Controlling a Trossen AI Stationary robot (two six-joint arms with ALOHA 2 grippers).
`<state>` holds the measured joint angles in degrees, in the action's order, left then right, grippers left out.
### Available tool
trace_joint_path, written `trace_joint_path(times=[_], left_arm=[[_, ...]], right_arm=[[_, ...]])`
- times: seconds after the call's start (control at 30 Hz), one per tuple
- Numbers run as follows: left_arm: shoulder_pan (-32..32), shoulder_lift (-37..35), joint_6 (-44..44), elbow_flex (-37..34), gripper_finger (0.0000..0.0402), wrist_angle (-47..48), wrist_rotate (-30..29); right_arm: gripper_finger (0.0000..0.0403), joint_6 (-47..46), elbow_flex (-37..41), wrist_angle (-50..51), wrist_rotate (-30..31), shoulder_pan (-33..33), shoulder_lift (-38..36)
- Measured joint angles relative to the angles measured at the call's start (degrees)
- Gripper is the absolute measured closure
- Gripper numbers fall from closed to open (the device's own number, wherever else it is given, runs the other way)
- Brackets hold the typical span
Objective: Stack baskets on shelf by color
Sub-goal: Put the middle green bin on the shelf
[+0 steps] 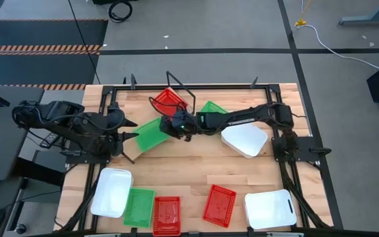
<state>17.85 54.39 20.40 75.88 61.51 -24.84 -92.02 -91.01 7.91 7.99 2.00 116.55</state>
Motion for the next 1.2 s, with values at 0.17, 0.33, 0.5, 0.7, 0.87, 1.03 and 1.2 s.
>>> trace_joint_path(times=[0.17,0.33,0.5,0.7,0.87,1.03,1.2], left_arm=[[0.02,-0.02,2.06,0.0,0.023,0.33,0.02],[0.07,-0.04,5.93,0.0,0.023,3.04,2.39],[0.07,-0.04,6.29,0.0,0.023,2.75,2.6],[1.15,-0.02,3.75,0.02,0.023,-1.5,8.41],[1.96,1.72,3.49,-0.35,0.023,3.88,8.5],[-3.56,5.2,24.65,-0.37,0.023,8.54,2.54],[-10.11,9.95,39.64,-0.37,0.023,8.58,8.91]], right_arm=[[0.0244,-3.87,0.05,-16.65,-1.7,-0.22,5.28],[0.0245,4.33,-0.01,-28.91,-6.1,0.77,6.05],[0.0245,12.97,0.08,-30.1,-10.42,3.92,3.06],[0.0245,25.67,0.03,-28.66,-28.33,6.41,-4.55],[0.0245,38.17,0.03,-11.12,-36.33,7.25,-12.88],[0.0245,48.31,0.03,6.48,-32.0,7.25,-20.91],[0.0245,53.05,0.03,12.08,-23.88,6.18,-27.13]])
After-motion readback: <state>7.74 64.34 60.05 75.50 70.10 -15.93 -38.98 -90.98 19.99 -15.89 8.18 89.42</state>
